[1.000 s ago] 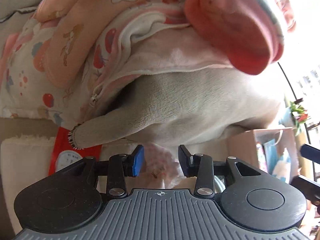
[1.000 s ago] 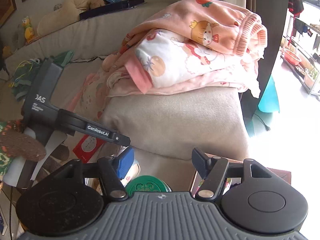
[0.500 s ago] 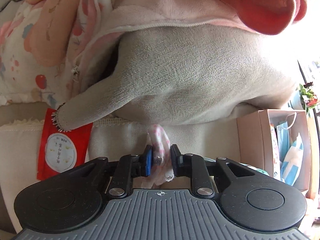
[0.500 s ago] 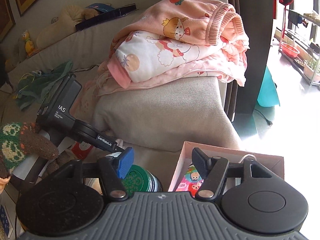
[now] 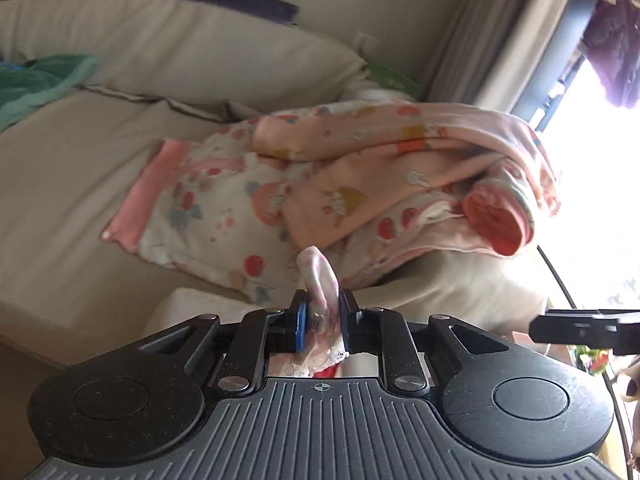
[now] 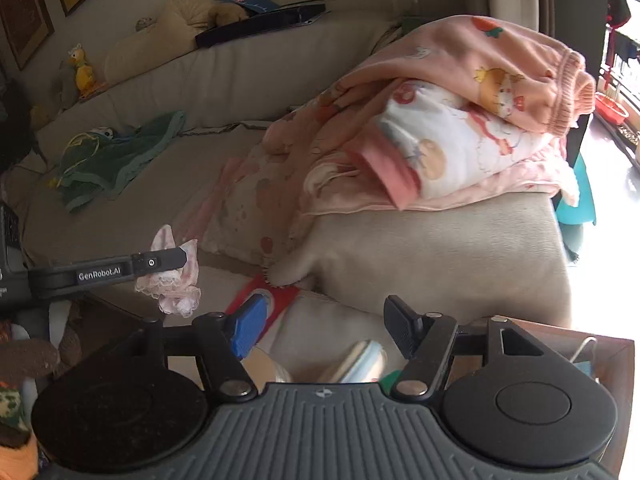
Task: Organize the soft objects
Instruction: 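Grasp the pink lace item with left tool while right tool grasps the red packet, then carry the pink item into the box with left tool while right tool drops the red packet there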
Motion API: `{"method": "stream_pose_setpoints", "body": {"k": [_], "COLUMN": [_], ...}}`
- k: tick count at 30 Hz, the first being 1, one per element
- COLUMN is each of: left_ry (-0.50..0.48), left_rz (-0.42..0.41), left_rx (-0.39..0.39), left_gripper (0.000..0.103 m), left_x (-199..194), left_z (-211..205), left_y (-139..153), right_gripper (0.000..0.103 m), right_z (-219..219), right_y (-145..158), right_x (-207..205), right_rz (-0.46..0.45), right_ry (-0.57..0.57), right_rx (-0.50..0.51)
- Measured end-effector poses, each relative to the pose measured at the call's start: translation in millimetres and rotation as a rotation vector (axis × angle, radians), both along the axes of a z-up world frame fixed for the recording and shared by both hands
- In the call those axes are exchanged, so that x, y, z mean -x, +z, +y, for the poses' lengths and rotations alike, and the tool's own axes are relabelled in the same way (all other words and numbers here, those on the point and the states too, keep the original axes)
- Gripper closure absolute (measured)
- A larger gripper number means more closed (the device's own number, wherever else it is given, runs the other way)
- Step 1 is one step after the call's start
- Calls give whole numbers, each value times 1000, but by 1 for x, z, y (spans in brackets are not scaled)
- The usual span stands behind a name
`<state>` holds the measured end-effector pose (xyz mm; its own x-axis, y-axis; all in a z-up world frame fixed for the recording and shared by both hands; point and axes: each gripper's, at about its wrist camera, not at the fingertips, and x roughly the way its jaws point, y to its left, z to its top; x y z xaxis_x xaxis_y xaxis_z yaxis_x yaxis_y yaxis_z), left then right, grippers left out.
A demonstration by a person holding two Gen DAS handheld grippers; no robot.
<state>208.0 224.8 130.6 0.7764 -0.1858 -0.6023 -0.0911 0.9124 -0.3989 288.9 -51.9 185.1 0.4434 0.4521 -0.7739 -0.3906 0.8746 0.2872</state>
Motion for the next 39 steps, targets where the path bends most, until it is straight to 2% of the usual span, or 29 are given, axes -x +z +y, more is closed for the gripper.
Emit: {"method": "stream_pose_setpoints", "body": {"k": [3,5,7,10,12,15,17,20,24,28,30,32,37,39], "left_ry": [71,127,192,208,201,198,204,221,243,257,257,258,251,249], "left_rz": [-35,-68,-91,-92,-92,-138,-154,-144,-129,-123,-114,-109,-102,-98], "left_rx": [47,37,52,154,184,183,187,191,197,228,242,247,251,257], "left_gripper": [83,83,83,83,83,83,83,83,83,83,83,83,83,83], "left_x": [29,47,60,66,67,73,77,79,80,81,80,79,80,80], "left_z": [19,28,35,47,51,52,53,55,60,69,72,72,72,71], "left_y": [-31,-52,-72,-98,-101,-95,-95,-101,-104,-108,-111,-113,-113,-114], "right_gripper": [37,37,37,37,37,37,37,34,32,27,19,10,11,17], "right_z": [67,100,132,167,182,197,205,207,212,196,183,179,186,188], "right_y": [-24,-43,-65,-94,-111,-131,-141,-143,-143,-147,-153,-155,-155,-154], "right_x": [-21,-33,-43,-57,-65,-68,-66,-63,-63,-67,-68,-68,-64,-62], "right_rz": [152,210,219,229,260,273,275,245,214,275,317,319,290,272], "right_ry": [2,-33,-82,-132,-156,-183,-203,-260,-257,-313,-358,-345,-297,-274], "right_rx": [5,43,120,241,277,336,400,414,456,379,315,298,313,311]}}
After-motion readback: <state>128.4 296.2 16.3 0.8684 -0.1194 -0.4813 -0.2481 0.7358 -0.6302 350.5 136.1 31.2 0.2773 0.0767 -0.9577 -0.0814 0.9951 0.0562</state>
